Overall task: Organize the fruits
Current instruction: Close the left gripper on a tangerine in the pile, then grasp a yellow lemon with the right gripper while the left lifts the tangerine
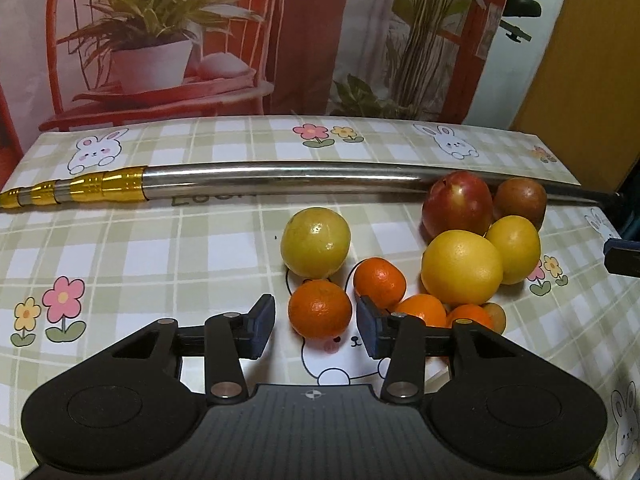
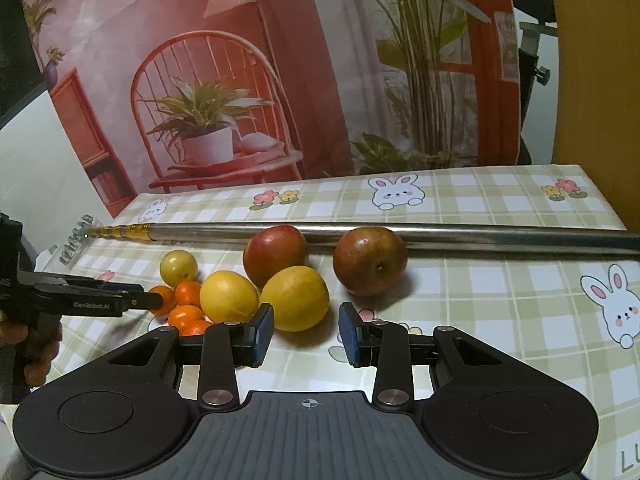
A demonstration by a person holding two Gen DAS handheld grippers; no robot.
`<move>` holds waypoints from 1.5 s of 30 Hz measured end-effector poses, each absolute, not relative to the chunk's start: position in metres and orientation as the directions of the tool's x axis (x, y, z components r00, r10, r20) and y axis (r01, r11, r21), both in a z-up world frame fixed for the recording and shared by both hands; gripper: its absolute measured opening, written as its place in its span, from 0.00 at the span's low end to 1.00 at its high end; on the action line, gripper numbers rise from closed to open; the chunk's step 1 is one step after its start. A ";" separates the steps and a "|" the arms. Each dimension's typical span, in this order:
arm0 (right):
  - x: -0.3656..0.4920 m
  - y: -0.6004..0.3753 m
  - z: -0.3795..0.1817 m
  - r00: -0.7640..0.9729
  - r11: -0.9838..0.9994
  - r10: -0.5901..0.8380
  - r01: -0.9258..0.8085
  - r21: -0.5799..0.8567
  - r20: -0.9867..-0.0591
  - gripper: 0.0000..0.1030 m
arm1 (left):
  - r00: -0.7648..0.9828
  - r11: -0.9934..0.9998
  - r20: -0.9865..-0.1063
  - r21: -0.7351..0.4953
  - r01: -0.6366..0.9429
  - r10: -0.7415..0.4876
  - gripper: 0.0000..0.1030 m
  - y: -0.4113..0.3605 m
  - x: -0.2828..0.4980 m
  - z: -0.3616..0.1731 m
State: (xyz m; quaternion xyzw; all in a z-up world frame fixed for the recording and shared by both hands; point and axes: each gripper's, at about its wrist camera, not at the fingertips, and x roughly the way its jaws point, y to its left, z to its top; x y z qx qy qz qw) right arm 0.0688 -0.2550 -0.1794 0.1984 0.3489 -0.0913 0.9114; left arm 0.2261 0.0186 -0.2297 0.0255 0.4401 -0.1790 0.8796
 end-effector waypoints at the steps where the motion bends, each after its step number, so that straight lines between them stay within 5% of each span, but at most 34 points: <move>1: 0.069 -0.255 -0.180 0.739 0.904 -0.028 0.306 0.299 -0.673 0.32 | 0.546 0.935 -0.785 -0.112 0.337 -0.291 0.46 0.018 0.227 -0.231; 6: 0.068 -0.255 -0.181 0.738 0.902 -0.025 0.308 0.303 -0.674 0.32 | 0.537 0.940 -0.794 -0.121 0.319 -0.285 0.37 0.015 0.231 -0.235; 18: 0.067 -0.256 -0.184 0.736 0.897 -0.019 0.311 0.314 -0.676 0.32 | 0.588 0.949 -0.776 -0.039 0.313 -0.226 0.36 0.015 0.202 -0.218; 45: 0.132 -0.267 -0.208 0.753 0.893 -0.008 0.302 0.335 -0.657 0.32 | 0.644 0.945 -0.710 -0.100 0.310 -0.286 0.36 0.014 0.143 -0.186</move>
